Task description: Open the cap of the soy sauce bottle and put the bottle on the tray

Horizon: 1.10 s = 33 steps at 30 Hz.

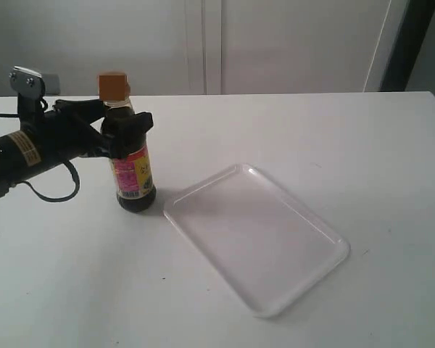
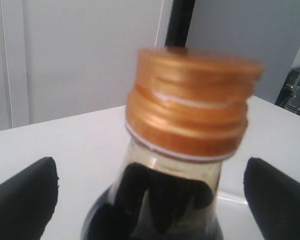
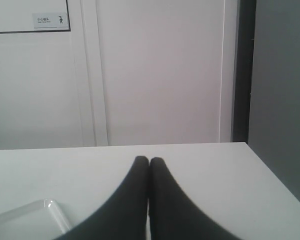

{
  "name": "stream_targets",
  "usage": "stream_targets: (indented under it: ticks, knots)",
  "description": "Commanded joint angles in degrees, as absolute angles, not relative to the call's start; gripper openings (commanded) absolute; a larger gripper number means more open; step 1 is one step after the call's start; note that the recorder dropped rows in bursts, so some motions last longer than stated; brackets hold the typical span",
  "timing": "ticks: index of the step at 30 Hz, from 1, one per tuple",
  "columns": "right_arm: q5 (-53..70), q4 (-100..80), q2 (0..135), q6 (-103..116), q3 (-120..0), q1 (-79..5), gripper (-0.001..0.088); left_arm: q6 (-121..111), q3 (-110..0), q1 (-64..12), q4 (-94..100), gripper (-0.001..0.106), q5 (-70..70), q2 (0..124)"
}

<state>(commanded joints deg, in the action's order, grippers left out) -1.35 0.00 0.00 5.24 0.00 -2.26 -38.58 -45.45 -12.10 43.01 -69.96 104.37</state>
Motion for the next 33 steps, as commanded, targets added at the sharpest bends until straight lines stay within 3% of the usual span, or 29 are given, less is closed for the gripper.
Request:
stream_targets:
  ticks: [22, 24, 25, 26, 27, 28, 30, 33]
  knots:
    - [-0.9, 0.0, 0.0, 6.4, 0.0, -2.3, 0.0000, -33.5, -48.1, -14.3, 43.4, 0.104, -70.0, 111.0]
    - [-0.9, 0.0, 0.0, 6.4, 0.0, -2.3, 0.0000, -32.4, -48.1, -15.0, 42.4, 0.092, -70.0, 111.4]
    - [-0.9, 0.0, 0.0, 6.4, 0.0, -2.3, 0.0000, -31.8, -48.1, -15.0, 42.5, 0.077, -70.0, 111.4]
    - [-0.9, 0.0, 0.0, 6.4, 0.0, -2.3, 0.0000, -31.5, -48.1, -15.0, 42.5, 0.070, -70.0, 111.4]
    - [-0.9, 0.0, 0.0, 6.4, 0.0, -2.3, 0.0000, -31.4, -48.1, -15.0, 42.5, 0.049, -70.0, 111.4]
    - [-0.9, 0.0, 0.0, 6.4, 0.0, -2.3, 0.0000, -31.3, -48.1, -15.0, 42.5, 0.040, -70.0, 111.4]
    - [-2.1, 1.0, 0.0, 12.2, 0.0, -2.3, 0.0000, -31.3, -48.1, -15.0, 42.5, 0.001, -70.0, 111.4]
    - [-3.3, 1.4, 0.0, 20.0, 0.0, -2.3, 0.0000, -31.0, -48.1, -15.0, 42.5, 0.000, -70.0, 111.4]
